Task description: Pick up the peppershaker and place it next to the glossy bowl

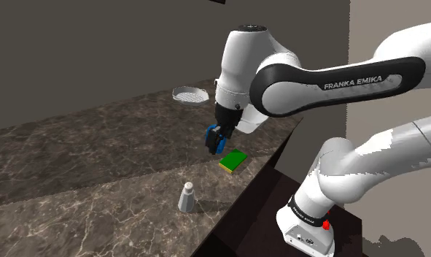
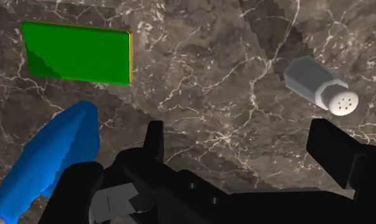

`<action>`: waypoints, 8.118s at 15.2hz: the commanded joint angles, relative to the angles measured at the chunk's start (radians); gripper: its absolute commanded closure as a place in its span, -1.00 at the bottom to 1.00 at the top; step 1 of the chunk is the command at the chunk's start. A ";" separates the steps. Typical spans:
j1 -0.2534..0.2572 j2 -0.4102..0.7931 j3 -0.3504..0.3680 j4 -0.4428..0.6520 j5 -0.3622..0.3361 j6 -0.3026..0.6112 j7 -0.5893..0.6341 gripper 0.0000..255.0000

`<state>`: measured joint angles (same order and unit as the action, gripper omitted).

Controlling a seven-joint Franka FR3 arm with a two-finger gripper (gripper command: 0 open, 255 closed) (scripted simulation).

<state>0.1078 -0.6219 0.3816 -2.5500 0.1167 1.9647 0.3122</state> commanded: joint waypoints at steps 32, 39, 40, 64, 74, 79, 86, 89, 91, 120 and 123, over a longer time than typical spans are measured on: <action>-0.057 0.467 0.316 0.069 -0.144 0.353 0.414 1.00; -0.049 0.431 0.305 0.085 -0.116 0.309 0.388 1.00; -0.047 0.420 0.302 0.091 -0.108 0.295 0.381 1.00; -0.019 0.255 0.221 0.292 -0.030 -0.048 0.280 1.00; -0.024 0.190 0.158 0.331 -0.022 -0.147 0.210 1.00; -0.039 0.090 0.046 0.228 -0.029 -0.142 0.075 1.00; -0.085 -0.002 -0.105 0.129 -0.081 -0.131 -0.103 1.00; -0.112 -0.024 -0.169 0.103 -0.113 -0.124 -0.177 1.00; -0.132 -0.032 -0.211 0.091 -0.136 -0.117 -0.227 1.00; -0.266 0.086 -0.469 -0.071 -0.294 0.190 -0.488 1.00; -0.268 0.105 -0.471 -0.098 -0.298 0.236 -0.482 1.00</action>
<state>-0.1592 -0.5220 -0.0885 -2.6379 -0.1798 2.1848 -0.1716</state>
